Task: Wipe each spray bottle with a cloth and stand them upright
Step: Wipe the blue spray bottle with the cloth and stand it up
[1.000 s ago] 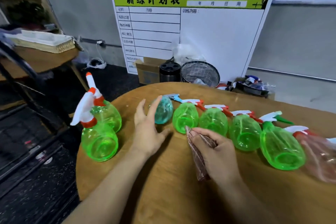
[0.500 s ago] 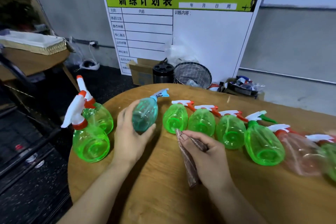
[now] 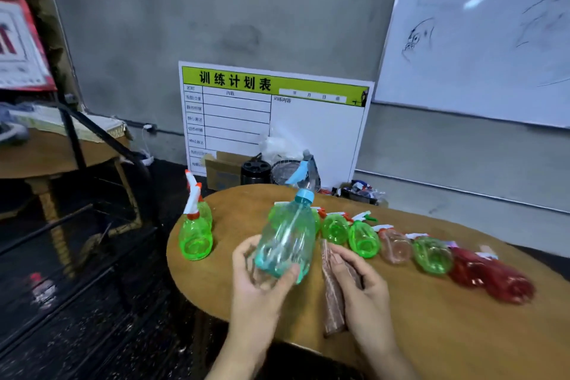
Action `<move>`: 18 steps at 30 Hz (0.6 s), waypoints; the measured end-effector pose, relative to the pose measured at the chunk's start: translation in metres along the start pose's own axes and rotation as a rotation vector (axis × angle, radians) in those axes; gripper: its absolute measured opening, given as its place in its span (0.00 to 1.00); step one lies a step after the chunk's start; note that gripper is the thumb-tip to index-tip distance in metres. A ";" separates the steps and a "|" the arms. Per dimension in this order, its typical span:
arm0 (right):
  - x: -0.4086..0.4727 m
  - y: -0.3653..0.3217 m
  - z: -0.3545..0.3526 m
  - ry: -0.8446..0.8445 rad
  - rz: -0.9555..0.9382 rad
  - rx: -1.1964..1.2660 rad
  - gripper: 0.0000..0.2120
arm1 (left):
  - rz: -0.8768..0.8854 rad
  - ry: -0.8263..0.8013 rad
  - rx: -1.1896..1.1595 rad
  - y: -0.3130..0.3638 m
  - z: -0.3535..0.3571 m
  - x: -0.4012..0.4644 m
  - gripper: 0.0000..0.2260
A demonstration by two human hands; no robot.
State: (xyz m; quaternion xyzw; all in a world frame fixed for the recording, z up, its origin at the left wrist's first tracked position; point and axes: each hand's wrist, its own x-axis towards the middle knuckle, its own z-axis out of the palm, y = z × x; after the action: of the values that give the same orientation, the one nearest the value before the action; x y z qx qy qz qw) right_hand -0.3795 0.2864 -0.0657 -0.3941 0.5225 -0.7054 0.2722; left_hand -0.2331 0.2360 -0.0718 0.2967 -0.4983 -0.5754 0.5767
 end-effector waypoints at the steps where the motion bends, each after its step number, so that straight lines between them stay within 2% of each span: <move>1: -0.012 -0.010 -0.003 0.011 -0.032 0.001 0.10 | 0.000 -0.048 0.005 0.008 0.000 -0.014 0.32; 5: -0.050 -0.036 -0.010 0.049 -0.113 -0.008 0.11 | -0.013 -0.235 -0.034 0.027 -0.005 -0.058 0.43; 8: -0.078 -0.048 -0.015 0.042 -0.143 -0.051 0.12 | -0.053 -0.337 -0.065 0.033 -0.006 -0.083 0.43; 14: -0.124 -0.052 -0.032 -0.023 -0.156 -0.085 0.12 | -0.108 -0.348 -0.075 0.025 -0.008 -0.134 0.37; 18: -0.144 -0.049 -0.043 -0.041 -0.147 -0.109 0.13 | -0.108 -0.313 -0.034 0.012 -0.015 -0.158 0.38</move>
State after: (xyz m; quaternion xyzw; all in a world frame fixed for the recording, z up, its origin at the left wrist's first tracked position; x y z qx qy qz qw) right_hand -0.3368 0.4384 -0.0647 -0.4599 0.5241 -0.6858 0.2086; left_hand -0.1898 0.3858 -0.1022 0.2199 -0.5554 -0.6532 0.4653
